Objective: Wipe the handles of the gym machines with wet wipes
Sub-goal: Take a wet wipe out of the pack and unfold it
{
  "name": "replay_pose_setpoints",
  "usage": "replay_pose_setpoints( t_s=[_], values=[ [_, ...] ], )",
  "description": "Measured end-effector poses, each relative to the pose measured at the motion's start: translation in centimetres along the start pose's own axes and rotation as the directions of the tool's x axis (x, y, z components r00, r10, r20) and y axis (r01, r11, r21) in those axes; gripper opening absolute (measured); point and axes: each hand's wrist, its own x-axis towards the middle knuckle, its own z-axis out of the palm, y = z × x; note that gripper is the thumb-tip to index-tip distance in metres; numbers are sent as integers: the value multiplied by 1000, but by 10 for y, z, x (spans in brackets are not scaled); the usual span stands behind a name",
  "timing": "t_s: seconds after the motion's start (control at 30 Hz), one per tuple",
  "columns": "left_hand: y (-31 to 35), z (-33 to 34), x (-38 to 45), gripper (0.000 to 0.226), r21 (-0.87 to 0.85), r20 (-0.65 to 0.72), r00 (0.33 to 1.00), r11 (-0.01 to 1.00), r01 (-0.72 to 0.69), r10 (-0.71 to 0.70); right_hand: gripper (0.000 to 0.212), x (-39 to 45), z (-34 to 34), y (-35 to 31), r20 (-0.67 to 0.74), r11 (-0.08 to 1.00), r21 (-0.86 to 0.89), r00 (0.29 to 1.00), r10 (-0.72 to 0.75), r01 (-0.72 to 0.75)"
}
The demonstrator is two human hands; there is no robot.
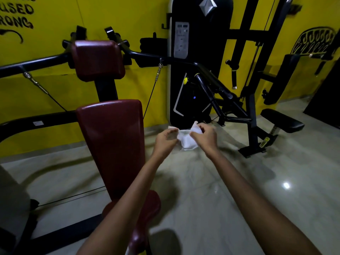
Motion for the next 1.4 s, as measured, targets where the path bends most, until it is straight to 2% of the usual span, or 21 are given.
replay_pose_setpoints(
  t_s=[0.1,0.17,0.3,0.4,0.5,0.53,0.6,0.67,0.7,0.77,0.83,1.03,1.2,1.3,1.4],
  values=[
    [0,7,0,32,85,26,997,994,-74,72,15,-6,8,-8,-29,989,-14,989,-147,146],
    [3,10,-1,24,4,9,999,999,-50,50,21,-6,13,-9,4,984,3,984,-176,176],
    [7,11,-4,20,-253,-5,994,962,101,-106,34,-14,18,-10,157,971,3,958,-238,241],
    [6,7,-1,25,-326,-77,967,922,207,-245,45,-23,15,-12,276,942,-24,908,-316,335],
    [4,3,2,13,-363,-174,940,907,215,-293,40,-29,15,-10,386,919,13,846,-367,393],
    [2,1,3,10,-359,-192,940,912,199,-281,35,-30,15,-10,355,922,39,857,-374,386],
    [-1,-3,3,10,-311,-203,954,938,150,-220,24,-26,13,-8,179,933,85,916,-360,350],
    [-3,-7,4,12,-243,-185,972,965,96,-144,26,-17,8,-8,49,943,89,944,-325,320],
    [-2,-9,3,13,-215,-169,980,975,62,-100,30,-12,5,-8,58,942,75,942,-331,327],
    [-3,-13,2,18,-180,-145,989,984,7,-33,34,-5,2,-6,170,941,37,926,-338,337],
    [-3,-15,2,21,-164,-125,992,985,-43,23,31,-6,-1,-6,254,944,11,912,-321,329],
    [-3,-15,-2,17,-153,-55,992,980,-124,117,24,-12,0,-9,383,921,-37,857,-345,387],
    [-6,-17,-1,17,-189,-120,985,972,-142,120,27,-8,-3,-7,434,873,-215,844,-315,437],
    [-11,-19,0,10,-173,-107,988,977,-129,111,10,-6,-9,-13,373,870,-167,846,-380,464],
    [-12,-19,-3,12,-169,-70,991,978,-124,113,10,-3,-12,-19,330,884,-131,860,-389,450]
  ],
)
